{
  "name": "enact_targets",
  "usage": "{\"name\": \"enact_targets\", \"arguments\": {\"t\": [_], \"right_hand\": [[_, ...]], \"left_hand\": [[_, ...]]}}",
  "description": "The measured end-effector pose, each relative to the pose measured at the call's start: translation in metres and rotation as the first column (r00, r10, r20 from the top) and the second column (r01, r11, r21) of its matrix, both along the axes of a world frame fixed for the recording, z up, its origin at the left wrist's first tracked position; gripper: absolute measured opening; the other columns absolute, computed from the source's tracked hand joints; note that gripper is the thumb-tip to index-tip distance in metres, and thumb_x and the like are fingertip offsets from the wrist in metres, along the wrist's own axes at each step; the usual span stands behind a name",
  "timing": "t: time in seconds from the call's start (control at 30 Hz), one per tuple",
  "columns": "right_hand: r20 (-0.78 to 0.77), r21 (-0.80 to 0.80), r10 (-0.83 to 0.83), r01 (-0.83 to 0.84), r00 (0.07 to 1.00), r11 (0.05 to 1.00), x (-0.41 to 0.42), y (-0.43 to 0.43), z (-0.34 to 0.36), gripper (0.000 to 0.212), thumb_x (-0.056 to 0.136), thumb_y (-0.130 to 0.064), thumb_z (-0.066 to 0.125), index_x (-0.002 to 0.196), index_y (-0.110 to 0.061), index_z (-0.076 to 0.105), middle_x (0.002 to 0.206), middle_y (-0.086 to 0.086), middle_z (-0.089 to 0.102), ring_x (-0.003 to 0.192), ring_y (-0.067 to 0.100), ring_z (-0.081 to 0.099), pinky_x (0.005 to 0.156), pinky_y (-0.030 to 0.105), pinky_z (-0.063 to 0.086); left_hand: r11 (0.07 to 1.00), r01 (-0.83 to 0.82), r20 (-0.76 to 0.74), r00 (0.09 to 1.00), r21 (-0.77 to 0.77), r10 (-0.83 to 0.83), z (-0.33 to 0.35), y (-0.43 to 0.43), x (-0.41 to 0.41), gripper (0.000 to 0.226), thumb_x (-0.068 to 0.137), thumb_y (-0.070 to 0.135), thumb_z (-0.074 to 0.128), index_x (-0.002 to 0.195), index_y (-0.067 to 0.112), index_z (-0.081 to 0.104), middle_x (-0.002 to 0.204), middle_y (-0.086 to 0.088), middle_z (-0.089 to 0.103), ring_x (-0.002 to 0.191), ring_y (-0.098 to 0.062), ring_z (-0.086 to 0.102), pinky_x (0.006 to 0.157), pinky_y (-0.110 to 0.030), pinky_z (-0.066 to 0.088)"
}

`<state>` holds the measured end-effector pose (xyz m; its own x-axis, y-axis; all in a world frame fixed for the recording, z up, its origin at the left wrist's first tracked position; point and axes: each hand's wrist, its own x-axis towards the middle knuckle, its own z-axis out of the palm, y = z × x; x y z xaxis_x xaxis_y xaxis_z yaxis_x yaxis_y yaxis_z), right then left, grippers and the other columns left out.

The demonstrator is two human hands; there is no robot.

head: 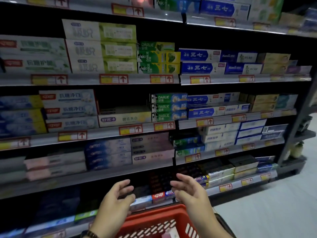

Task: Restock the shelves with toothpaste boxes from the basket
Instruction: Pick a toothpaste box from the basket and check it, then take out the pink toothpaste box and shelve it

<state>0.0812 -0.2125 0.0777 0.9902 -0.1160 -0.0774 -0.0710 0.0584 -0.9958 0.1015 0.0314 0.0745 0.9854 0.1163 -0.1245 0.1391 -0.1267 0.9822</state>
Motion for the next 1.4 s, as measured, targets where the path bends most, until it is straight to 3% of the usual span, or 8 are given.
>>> {"name": "enact_targets", "arguments": {"t": [0.13, 0.3, 0.47, 0.57, 0.77, 0.97, 1.27, 1.4], "right_hand": [[0.022, -0.051, -0.041, 0.042, 0.999, 0.998, -0.006, 0.007, -0.019, 0.041, 0.097, 0.007, 0.065, 0.127, -0.021, 0.067, 0.11, 0.0, 0.081, 0.108, 0.014, 0.075, 0.089, 0.03, 0.055], [0.015, -0.096, -0.024, 0.026, 1.0, 0.995, -0.016, 0.008, -0.038, 0.037, 0.098, 0.005, 0.065, 0.125, -0.021, 0.068, 0.109, 0.004, 0.079, 0.106, 0.017, 0.075, 0.084, 0.028, 0.059], [-0.001, -0.112, 0.012, -0.012, 1.0, 0.994, -0.017, 0.012, -0.044, 0.031, 0.098, 0.002, 0.067, 0.118, -0.022, 0.072, 0.111, 0.007, 0.079, 0.106, 0.026, 0.076, 0.081, 0.035, 0.061], [-0.016, -0.111, 0.02, -0.021, 1.0, 0.994, -0.018, 0.014, -0.046, 0.029, 0.097, 0.002, 0.067, 0.115, -0.021, 0.073, 0.111, 0.01, 0.079, 0.105, 0.029, 0.076, 0.082, 0.041, 0.059], [-0.076, -0.199, 0.035, -0.05, 0.996, 0.979, -0.02, 0.012, -0.053, 0.019, 0.097, -0.008, 0.072, 0.11, -0.021, 0.075, 0.104, 0.005, 0.08, 0.1, 0.024, 0.077, 0.084, 0.043, 0.062], [-0.152, -0.167, 0.026, -0.052, 0.988, 0.985, -0.018, 0.01, -0.063, 0.018, 0.098, -0.011, 0.071, 0.112, -0.022, 0.075, 0.107, 0.003, 0.08, 0.096, 0.02, 0.079, 0.089, 0.048, 0.065], [-0.191, -0.181, 0.007, -0.042, 0.982, 0.983, -0.007, 0.018, -0.077, 0.016, 0.098, -0.012, 0.071, 0.112, -0.021, 0.075, 0.107, 0.003, 0.08, 0.097, 0.023, 0.078, 0.083, 0.041, 0.064], [-0.227, -0.186, 0.0, -0.043, 0.974, 0.982, -0.004, 0.022, -0.083, 0.014, 0.098, -0.013, 0.072, 0.11, -0.018, 0.075, 0.104, 0.006, 0.08, 0.092, 0.02, 0.075, 0.079, 0.037, 0.062]], "left_hand": [[1.0, -0.028, -0.004, 1.0, 0.013, 0.028, -0.016, 0.0, -0.008, 0.036, 0.097, 0.003, 0.067, 0.12, 0.029, 0.063, 0.117, 0.008, 0.072, 0.101, -0.021, 0.073, 0.068, -0.04, 0.06], [0.988, -0.026, 0.026, 0.999, 0.149, 0.023, -0.036, 0.0, -0.02, 0.034, 0.093, 0.01, 0.073, 0.116, 0.034, 0.064, 0.114, 0.01, 0.075, 0.096, -0.01, 0.074, 0.09, -0.049, 0.061], [0.989, 0.001, 0.031, 1.0, 0.146, -0.006, -0.041, -0.005, -0.024, 0.032, 0.096, 0.013, 0.071, 0.12, 0.032, 0.063, 0.113, 0.011, 0.074, 0.096, -0.022, 0.075, 0.083, -0.05, 0.062], [0.989, 0.013, 0.017, 1.0, 0.145, -0.016, -0.043, -0.006, -0.026, 0.03, 0.098, 0.015, 0.069, 0.122, 0.03, 0.061, 0.114, 0.008, 0.072, 0.1, -0.02, 0.074, 0.074, -0.042, 0.063], [0.973, 0.078, -0.033, 0.997, 0.215, -0.073, -0.046, -0.008, -0.029, 0.031, 0.095, 0.018, 0.07, 0.121, 0.031, 0.063, 0.109, 0.011, 0.073, 0.094, -0.021, 0.075, 0.084, -0.049, 0.063], [0.97, 0.164, -0.096, 0.984, 0.18, -0.149, -0.051, -0.016, -0.03, 0.023, 0.1, 0.014, 0.065, 0.122, 0.023, 0.064, 0.115, 0.001, 0.072, 0.09, -0.018, 0.077, 0.068, -0.029, 0.059], [0.966, 0.197, -0.161, 0.972, 0.168, -0.171, -0.049, -0.012, -0.027, 0.026, 0.102, 0.018, 0.063, 0.127, 0.02, 0.061, 0.115, -0.002, 0.068, 0.096, -0.02, 0.075, 0.077, -0.04, 0.063], [0.961, 0.215, -0.192, 0.964, 0.172, -0.182, -0.056, -0.015, -0.025, 0.028, 0.101, 0.017, 0.064, 0.129, 0.019, 0.06, 0.113, -0.002, 0.069, 0.093, -0.019, 0.076, 0.071, -0.035, 0.063]]}}
